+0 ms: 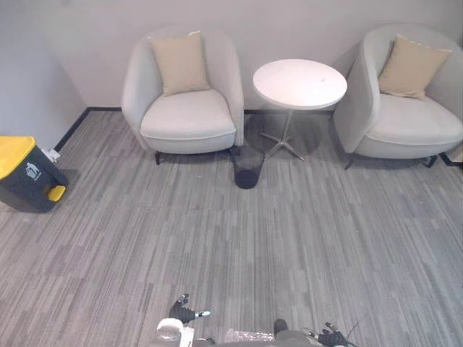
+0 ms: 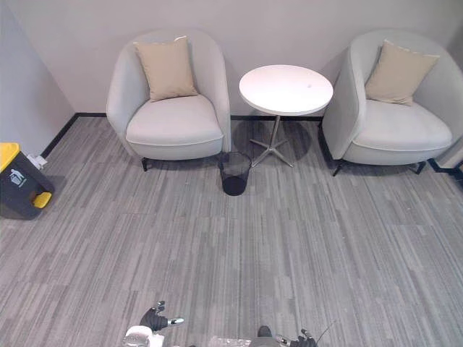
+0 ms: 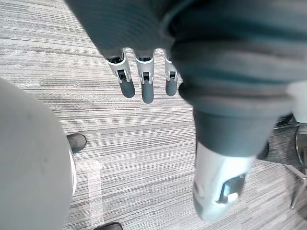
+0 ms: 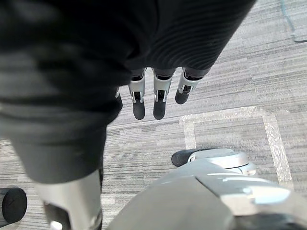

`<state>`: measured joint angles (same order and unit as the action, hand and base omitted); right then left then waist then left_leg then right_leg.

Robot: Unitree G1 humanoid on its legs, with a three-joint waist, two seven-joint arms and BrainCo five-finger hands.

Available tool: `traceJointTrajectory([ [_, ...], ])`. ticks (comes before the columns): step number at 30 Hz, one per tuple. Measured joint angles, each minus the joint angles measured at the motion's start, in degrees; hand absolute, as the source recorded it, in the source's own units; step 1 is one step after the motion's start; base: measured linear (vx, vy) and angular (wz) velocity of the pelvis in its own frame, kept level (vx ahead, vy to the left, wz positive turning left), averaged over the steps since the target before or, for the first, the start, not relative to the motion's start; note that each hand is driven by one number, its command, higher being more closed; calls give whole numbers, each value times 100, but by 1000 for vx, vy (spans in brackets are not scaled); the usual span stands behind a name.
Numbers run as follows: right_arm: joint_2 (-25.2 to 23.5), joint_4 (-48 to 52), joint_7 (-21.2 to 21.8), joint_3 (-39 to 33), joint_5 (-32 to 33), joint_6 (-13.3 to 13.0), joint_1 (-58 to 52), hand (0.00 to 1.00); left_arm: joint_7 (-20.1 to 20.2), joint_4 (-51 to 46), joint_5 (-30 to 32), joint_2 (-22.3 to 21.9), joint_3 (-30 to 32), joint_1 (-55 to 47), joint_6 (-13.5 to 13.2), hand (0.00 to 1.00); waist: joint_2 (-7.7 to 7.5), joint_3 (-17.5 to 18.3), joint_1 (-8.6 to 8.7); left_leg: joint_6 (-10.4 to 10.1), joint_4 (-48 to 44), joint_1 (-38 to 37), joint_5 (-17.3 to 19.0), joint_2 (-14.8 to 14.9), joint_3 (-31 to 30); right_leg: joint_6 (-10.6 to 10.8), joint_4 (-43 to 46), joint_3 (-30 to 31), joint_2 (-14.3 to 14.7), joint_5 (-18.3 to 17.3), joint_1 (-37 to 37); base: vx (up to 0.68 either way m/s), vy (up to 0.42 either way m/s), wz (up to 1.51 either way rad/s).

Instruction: Organize the slippers on the shoe rack

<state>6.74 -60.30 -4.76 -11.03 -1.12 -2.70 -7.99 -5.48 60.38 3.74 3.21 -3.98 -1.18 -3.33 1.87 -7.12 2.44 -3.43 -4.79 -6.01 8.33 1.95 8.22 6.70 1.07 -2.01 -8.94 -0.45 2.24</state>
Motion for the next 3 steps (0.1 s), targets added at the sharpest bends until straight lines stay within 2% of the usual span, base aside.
traceJointTrajectory([
  [3, -10, -94, 2, -35, 2, -1, 8, 0, 7, 20, 0, -7, -1, -3, 3, 0, 6, 8, 24, 0, -21, -36, 0, 4, -119, -1, -142, -132, 5, 0, 177, 106, -10, 11],
])
